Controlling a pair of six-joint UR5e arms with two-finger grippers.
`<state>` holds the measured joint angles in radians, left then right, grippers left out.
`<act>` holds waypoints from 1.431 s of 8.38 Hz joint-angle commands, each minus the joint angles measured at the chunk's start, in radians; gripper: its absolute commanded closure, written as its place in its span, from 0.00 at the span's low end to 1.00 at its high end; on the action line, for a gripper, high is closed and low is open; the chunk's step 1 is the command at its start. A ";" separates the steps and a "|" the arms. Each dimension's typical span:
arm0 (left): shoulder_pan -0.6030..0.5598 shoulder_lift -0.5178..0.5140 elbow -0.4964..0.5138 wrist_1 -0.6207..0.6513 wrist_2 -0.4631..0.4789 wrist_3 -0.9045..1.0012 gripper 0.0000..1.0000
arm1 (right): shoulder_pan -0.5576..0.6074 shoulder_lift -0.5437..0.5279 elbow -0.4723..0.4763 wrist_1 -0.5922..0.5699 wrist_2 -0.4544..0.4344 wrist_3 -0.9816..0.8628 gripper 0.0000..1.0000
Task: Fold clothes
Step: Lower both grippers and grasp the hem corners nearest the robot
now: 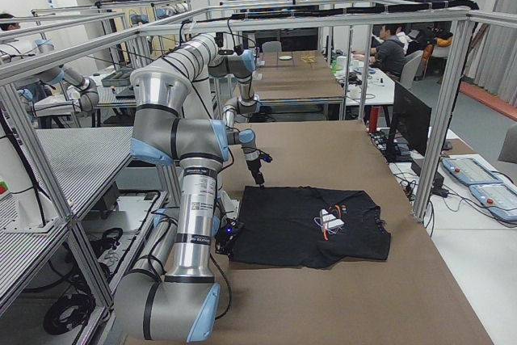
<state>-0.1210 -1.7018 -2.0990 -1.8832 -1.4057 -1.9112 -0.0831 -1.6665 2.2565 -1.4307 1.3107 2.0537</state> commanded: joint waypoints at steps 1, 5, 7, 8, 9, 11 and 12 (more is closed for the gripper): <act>0.135 0.089 -0.013 0.000 0.088 -0.069 0.17 | -0.003 0.001 0.003 -0.002 0.015 0.000 1.00; 0.199 0.131 -0.024 0.000 0.096 -0.118 0.34 | -0.001 0.007 0.008 -0.002 0.016 0.000 1.00; 0.199 0.133 -0.027 0.000 0.094 -0.129 0.38 | -0.001 0.007 0.008 -0.002 0.016 0.002 1.00; 0.198 0.136 -0.029 0.000 0.094 -0.129 0.41 | -0.001 0.007 0.006 -0.002 0.015 0.000 1.00; 0.196 0.136 -0.026 0.000 0.094 -0.129 0.45 | -0.001 0.007 0.006 -0.002 0.015 0.000 1.00; 0.189 0.136 -0.029 0.000 0.094 -0.129 0.51 | -0.001 0.008 0.008 -0.002 0.015 0.002 1.00; 0.188 0.136 -0.027 0.000 0.093 -0.129 0.52 | 0.000 0.008 0.008 -0.002 0.016 0.002 1.00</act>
<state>0.0710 -1.5665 -2.1269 -1.8837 -1.3116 -2.0401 -0.0842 -1.6587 2.2636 -1.4328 1.3255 2.0547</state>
